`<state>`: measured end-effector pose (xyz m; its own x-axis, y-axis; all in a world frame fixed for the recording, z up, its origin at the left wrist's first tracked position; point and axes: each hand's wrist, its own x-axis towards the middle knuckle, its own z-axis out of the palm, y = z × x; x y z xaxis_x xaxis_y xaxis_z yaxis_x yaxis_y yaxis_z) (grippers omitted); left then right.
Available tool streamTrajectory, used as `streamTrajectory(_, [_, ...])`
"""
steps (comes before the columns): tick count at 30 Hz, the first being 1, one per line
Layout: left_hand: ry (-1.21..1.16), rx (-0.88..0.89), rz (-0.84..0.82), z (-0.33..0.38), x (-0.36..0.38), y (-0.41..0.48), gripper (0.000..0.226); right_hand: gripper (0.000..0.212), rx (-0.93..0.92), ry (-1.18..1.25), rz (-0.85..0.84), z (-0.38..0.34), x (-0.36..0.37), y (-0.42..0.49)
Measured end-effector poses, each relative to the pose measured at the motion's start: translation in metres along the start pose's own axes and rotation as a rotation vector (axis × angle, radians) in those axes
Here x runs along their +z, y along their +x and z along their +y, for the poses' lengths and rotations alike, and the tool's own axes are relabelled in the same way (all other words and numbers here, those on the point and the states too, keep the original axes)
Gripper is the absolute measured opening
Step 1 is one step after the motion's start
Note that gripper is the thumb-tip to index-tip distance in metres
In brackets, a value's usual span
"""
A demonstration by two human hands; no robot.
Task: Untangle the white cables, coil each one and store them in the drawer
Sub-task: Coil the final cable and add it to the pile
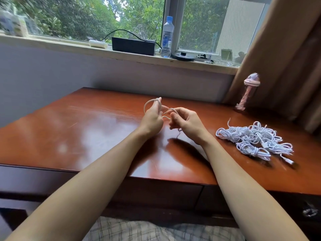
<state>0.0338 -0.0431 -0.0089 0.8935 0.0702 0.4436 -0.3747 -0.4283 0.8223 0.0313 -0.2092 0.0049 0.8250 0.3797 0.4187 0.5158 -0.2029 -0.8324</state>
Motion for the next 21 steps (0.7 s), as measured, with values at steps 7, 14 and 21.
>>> streamTrajectory(7, [0.19,0.015,-0.113,-0.001,-0.002,-0.003,0.019,0.007,-0.164,-0.273,0.221,0.004,-0.008,0.003])
streamTrajectory(14, [0.125,0.095,-0.198,0.01,-0.002,-0.012,0.028,0.021,-0.213,-0.347,0.356,0.008,-0.011,0.007])
streamTrajectory(21, [-0.242,0.018,-0.223,0.025,-0.003,-0.018,0.032,0.013,-0.287,-0.348,0.438,0.004,-0.015,0.007])
